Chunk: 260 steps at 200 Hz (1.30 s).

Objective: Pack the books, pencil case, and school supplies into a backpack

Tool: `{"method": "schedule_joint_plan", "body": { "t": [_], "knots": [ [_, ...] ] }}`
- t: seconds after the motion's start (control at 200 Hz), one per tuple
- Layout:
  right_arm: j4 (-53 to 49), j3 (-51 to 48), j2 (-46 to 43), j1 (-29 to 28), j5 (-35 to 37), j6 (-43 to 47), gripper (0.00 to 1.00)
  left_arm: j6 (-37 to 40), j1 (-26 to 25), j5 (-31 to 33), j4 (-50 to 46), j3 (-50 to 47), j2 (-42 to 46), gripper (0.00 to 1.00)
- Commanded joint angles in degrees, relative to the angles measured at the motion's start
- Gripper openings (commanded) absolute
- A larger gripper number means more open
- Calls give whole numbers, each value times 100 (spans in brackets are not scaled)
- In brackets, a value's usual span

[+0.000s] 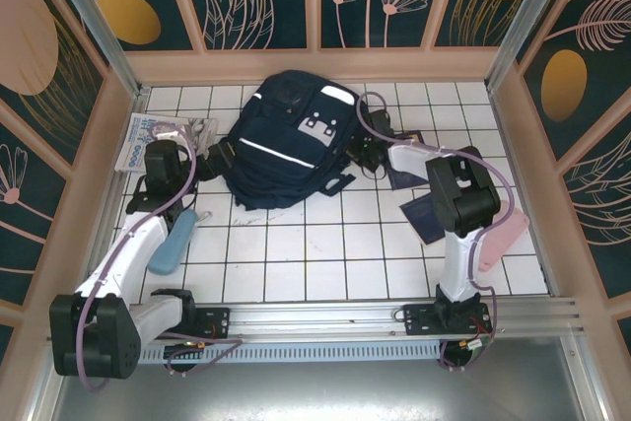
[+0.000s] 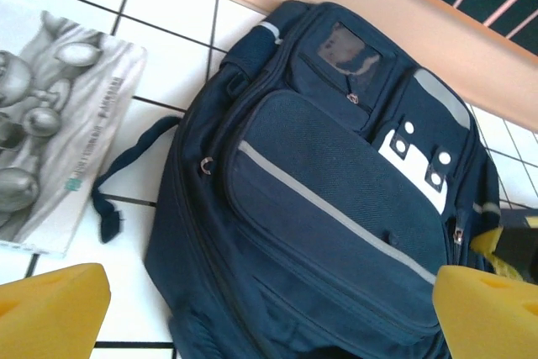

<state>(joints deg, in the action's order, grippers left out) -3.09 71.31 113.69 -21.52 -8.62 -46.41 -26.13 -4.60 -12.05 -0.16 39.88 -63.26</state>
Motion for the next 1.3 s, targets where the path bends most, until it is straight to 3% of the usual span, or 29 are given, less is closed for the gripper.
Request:
{"method": "schedule_joint_plan", "body": {
  "t": [0.0,0.1,0.235,0.425,0.51,0.601,0.716,0.786,0.956,1.151,1.296],
  "knots": [
    [-1,466,177,572,153,1001,4,219,-273,-195,-154,323,-184,99],
    [-662,1128,367,953,-443,1289,19,291,-756,102,-348,620,-474,99],
    [-900,1056,-208,1062,-461,1391,55,294,-1439,428,-537,1022,-982,98],
    [-675,-18,-1304,1129,-887,1180,69,790,-2542,935,-972,1936,-1977,97],
    [-590,-523,-1686,1132,-1188,1066,70,1158,-2779,936,-1371,2500,-2598,94],
    [-469,-965,-1974,1032,-1543,957,71,1001,-2792,1174,-1691,3092,-3201,93],
    [-501,-1181,-2101,644,-1449,884,70,723,-2739,1420,-1662,3614,-3949,94],
    [-391,-1262,-2054,426,-1405,768,69,629,-2503,1357,-1712,4020,-4473,83],
    [-203,-1102,-1462,-63,-1465,587,58,363,-1935,1231,-1798,4759,-5250,69],
    [54,-913,-881,-220,-1388,441,51,394,-1799,759,-2006,4738,-5782,58],
    [52,-969,-666,-222,-1479,486,48,263,-1799,916,-2137,3933,-5430,57]
  ]
}}
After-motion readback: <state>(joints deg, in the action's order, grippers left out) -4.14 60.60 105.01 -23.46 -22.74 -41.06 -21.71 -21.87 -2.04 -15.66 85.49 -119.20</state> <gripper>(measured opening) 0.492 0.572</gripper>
